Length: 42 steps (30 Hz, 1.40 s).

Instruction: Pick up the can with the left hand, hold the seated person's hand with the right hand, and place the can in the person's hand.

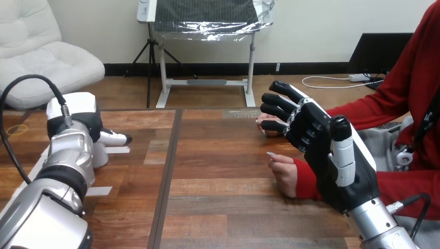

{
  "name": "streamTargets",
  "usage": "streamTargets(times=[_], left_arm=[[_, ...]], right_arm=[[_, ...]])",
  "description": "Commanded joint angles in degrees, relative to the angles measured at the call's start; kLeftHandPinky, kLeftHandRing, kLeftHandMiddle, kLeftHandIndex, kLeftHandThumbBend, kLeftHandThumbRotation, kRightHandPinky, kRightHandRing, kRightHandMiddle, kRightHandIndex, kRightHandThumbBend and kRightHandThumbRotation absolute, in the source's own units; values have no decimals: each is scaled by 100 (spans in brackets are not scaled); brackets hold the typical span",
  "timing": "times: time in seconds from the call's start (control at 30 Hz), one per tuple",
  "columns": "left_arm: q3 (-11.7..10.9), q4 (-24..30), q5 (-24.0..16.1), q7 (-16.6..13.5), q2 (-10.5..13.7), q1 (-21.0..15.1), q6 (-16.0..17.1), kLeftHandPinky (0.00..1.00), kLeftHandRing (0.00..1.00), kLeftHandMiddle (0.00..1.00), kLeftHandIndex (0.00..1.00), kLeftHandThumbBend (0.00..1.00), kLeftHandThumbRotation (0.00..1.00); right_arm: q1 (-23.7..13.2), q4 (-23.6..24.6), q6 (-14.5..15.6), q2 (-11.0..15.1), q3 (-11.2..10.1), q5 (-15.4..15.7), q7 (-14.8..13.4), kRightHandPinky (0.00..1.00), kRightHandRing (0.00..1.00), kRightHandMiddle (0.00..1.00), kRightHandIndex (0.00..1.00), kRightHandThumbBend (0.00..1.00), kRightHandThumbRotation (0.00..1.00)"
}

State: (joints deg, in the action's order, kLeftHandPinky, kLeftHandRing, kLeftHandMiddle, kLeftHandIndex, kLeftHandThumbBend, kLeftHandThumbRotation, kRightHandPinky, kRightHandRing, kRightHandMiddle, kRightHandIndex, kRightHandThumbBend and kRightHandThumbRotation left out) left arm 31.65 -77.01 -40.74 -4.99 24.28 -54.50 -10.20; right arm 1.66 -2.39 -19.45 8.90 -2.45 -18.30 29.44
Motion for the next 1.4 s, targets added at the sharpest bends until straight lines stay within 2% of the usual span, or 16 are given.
streamTargets(times=[0.0,0.17,0.57,0.97,1.23,1.37], left_arm=[[-69,203,26,-251,21,-142,55,47,61,65,64,67,63],[-90,200,20,-301,31,-169,61,47,61,65,64,67,63],[-179,224,42,-509,52,-217,76,35,49,53,58,67,63],[-322,261,164,-762,83,-230,168,34,47,51,55,68,60],[-356,276,131,-898,94,-246,175,32,45,50,51,68,62],[-537,327,291,-1149,88,-214,261,30,43,49,50,69,60]], right_arm=[[-308,132,2,1,-75,-101,-18,80,87,87,88,87,100],[-318,110,-12,-3,-77,-98,-15,80,88,87,89,88,100],[-340,72,1,5,-81,-95,-9,82,88,87,89,87,100],[-331,106,32,5,-74,-76,-35,83,88,87,89,88,100],[-354,57,-26,13,-77,-53,-13,84,89,88,89,86,100],[-356,41,-45,1,-79,-47,-20,84,89,88,89,86,100]])
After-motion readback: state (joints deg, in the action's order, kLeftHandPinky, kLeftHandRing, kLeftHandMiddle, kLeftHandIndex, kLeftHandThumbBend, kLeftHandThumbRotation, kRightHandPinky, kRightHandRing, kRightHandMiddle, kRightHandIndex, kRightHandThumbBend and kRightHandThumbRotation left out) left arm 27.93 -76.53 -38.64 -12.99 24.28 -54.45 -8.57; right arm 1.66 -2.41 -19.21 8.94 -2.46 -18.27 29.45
